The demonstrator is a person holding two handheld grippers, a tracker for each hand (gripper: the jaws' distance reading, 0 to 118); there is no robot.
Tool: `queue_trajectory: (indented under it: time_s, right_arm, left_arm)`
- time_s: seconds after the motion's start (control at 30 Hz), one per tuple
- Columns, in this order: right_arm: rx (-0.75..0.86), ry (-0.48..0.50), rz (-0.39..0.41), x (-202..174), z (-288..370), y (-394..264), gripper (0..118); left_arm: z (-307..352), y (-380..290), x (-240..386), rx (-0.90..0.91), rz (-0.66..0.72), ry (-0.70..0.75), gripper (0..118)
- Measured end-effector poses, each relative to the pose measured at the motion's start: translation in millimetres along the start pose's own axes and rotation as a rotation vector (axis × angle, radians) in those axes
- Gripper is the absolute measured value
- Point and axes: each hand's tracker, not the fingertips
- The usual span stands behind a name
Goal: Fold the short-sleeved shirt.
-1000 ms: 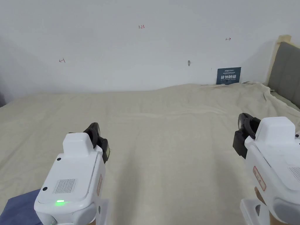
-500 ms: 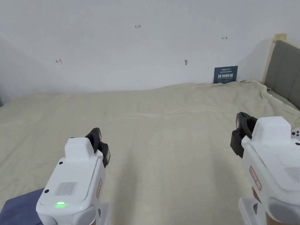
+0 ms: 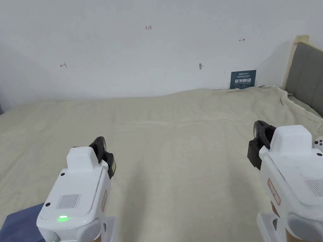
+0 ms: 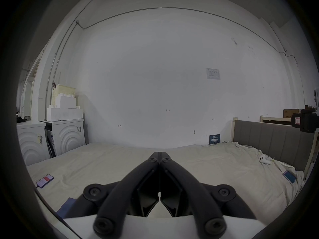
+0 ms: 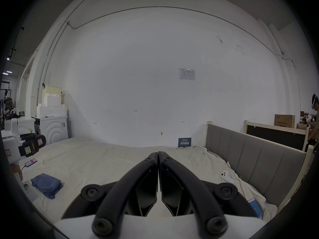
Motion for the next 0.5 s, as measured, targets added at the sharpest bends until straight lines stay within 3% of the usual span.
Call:
queue_trajectory:
  time_s: [0.5]
  right_arm:
    - [-0.003, 0.005, 0.006, 2.4, -2.6, -0.2, 0]
  left_arm:
    - [0.0, 0.9, -4.2, -0.002, 0.002, 0.005, 0]
